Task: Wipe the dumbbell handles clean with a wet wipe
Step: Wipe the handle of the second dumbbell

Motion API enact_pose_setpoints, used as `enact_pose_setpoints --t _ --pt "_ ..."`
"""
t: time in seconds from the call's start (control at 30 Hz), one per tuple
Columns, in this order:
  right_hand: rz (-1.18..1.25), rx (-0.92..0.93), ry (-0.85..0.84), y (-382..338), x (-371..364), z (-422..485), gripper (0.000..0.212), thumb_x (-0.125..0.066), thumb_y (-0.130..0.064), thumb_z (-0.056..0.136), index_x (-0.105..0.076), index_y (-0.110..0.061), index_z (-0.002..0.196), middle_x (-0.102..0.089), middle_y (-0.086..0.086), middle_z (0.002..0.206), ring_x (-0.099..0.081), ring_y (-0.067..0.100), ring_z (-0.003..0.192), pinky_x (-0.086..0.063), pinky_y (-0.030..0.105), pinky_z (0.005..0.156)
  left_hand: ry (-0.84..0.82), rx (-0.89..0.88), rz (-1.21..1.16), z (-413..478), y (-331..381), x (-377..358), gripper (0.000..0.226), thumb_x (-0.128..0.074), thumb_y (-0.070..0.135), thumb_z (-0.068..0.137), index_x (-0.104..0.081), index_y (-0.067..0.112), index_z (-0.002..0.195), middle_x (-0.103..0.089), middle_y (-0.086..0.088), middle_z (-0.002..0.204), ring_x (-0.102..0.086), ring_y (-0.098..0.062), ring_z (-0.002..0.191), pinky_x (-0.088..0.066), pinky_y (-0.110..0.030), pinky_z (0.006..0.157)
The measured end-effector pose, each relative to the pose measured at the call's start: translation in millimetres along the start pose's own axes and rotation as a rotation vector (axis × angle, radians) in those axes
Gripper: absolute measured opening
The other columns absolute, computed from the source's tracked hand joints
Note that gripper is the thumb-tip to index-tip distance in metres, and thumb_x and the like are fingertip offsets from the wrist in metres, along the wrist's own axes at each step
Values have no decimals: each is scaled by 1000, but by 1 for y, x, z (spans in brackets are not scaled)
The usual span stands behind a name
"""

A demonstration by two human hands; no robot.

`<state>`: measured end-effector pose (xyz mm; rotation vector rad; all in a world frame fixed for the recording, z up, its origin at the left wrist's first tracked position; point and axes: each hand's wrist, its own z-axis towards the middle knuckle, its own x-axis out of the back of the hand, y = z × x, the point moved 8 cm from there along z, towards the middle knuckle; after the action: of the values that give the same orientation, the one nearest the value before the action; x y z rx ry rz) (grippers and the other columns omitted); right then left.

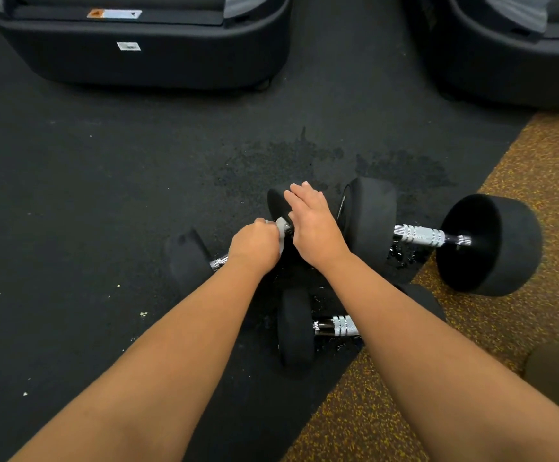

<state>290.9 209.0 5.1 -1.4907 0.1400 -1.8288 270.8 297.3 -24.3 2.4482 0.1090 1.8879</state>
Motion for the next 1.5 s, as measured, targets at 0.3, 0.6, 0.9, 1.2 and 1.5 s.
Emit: enact_pose_setpoints --t 0.3,0.6,0.9,1.2,1.5 --pt "-10 6 23 -2 4 -2 44 -56 11 82 -51 7 126 -51 22 131 -35 43 131 -23 52 110 117 6 57 -1 12 -4 26 -45 12 95 -50 1 119 -37 -13 127 -39 -28 114 -43 -36 85" --pt "21 9 7 1 -1 -1 43 -51 9 83 -50 8 126 -50 24 131 -35 45 131 -20 52 110 40 -31 55 3 7 -9 34 -50 9 93 -46 2 126 -47 -14 124 -48 -28 114 -46 -35 87" --pt "59 -23 37 4 -2 -3 42 -47 1 82 -53 7 123 -52 23 129 -38 44 129 -17 47 109 19 -10 119 11 15 -24 41 -42 15 96 -37 1 133 -45 -16 131 -46 -29 118 -42 -36 93" --pt "64 -22 24 6 -3 -2 43 -51 11 81 -52 7 125 -51 24 130 -37 46 129 -19 51 109 -244 35 -121 23 -8 -21 41 -56 18 90 -46 6 128 -51 -12 127 -53 -29 115 -46 -37 94" --pt "35 -20 4 8 -7 -1 44 -49 11 83 -50 5 127 -49 21 133 -32 43 133 -16 49 111 -413 39 -165 33 -10 -18 25 -40 25 99 -57 8 100 -57 -9 97 -53 -23 90 -41 -32 80"
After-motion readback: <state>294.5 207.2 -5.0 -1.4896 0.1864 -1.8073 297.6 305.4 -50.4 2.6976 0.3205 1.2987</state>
